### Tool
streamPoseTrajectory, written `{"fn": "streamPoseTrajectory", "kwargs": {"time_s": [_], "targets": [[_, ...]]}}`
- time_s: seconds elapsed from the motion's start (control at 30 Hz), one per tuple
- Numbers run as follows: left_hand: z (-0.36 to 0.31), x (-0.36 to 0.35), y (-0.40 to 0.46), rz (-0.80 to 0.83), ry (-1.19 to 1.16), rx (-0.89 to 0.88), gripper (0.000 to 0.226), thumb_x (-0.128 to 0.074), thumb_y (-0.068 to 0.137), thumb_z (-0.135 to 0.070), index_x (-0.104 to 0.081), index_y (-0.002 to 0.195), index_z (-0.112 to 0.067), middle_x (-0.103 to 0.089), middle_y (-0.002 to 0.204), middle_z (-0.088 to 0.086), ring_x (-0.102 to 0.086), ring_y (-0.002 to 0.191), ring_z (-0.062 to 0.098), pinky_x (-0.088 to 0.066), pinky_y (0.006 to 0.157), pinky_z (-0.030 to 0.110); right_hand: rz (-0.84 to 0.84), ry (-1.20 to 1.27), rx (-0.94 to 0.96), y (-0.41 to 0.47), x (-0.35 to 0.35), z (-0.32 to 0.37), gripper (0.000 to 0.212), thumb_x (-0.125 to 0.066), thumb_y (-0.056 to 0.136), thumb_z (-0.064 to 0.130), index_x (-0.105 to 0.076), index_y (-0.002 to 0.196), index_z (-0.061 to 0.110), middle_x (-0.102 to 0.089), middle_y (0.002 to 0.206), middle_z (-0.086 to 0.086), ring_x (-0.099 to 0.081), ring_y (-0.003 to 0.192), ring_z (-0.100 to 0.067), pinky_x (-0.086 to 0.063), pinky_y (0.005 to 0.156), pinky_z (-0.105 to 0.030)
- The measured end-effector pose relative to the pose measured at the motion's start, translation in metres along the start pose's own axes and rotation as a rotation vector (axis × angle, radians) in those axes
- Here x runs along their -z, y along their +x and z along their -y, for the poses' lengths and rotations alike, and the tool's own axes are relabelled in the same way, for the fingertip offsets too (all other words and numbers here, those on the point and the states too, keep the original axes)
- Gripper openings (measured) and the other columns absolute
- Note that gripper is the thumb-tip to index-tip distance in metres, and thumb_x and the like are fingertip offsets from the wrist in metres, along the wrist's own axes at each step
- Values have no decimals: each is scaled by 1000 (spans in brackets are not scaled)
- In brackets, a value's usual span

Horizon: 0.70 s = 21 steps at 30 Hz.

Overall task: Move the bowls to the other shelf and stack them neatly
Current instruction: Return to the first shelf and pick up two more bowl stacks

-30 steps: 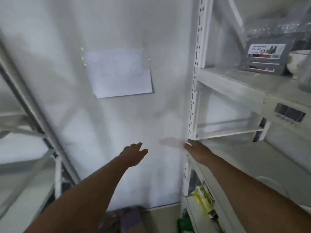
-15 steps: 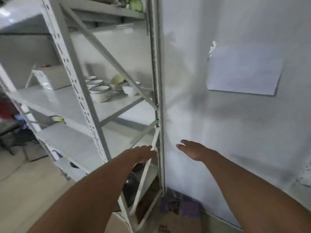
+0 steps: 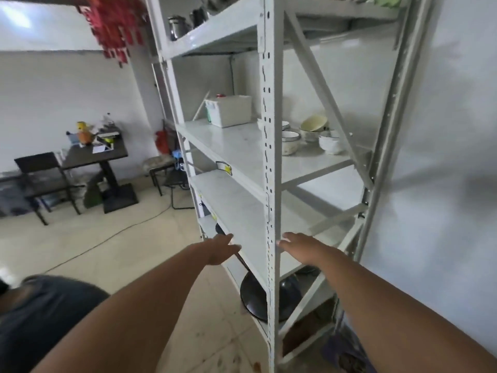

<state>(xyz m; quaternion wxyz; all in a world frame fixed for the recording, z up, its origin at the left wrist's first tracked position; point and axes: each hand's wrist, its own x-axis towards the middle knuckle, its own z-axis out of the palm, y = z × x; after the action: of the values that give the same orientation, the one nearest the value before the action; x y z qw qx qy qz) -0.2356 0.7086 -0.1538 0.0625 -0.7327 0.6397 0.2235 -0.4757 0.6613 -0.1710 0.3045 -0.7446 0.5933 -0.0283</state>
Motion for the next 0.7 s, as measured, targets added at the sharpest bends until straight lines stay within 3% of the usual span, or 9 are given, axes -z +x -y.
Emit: {"fn": "streamPoseTrajectory", "kwargs": {"time_s": [0.17,0.27,0.53,0.7], "targets": [[89,8,-17,-66,-20,220,59,-37,100,-45,-25,152,-20,-20,159,11,-20,145,35,-19,118,47,48,-23,150,38,-32,67,64,-38,96,62,-32,153,33,-28,162,0,-31,146,-25,-29,116,-42],[135,14,-20,-38,3,310,55,-29,102,-44,-21,153,-22,-17,159,11,-20,145,37,-20,117,49,56,-47,205,59,-47,100,62,-38,97,60,-36,151,32,-34,159,-1,-37,142,-25,-32,112,-40],[224,47,8,22,-15,331,57,-24,102,-49,-17,154,-25,-14,160,8,-20,145,36,-19,117,49,79,-94,225,132,-60,183,59,-42,93,62,-45,143,30,-52,145,-6,-52,127,-26,-41,102,-36],[282,86,45,-28,-70,300,55,-25,102,-48,-28,151,-23,-27,155,8,-30,141,32,-24,116,47,56,-137,247,179,-54,246,47,-44,94,59,-59,124,25,-58,134,-9,-56,117,-26,-45,100,-37]]}}
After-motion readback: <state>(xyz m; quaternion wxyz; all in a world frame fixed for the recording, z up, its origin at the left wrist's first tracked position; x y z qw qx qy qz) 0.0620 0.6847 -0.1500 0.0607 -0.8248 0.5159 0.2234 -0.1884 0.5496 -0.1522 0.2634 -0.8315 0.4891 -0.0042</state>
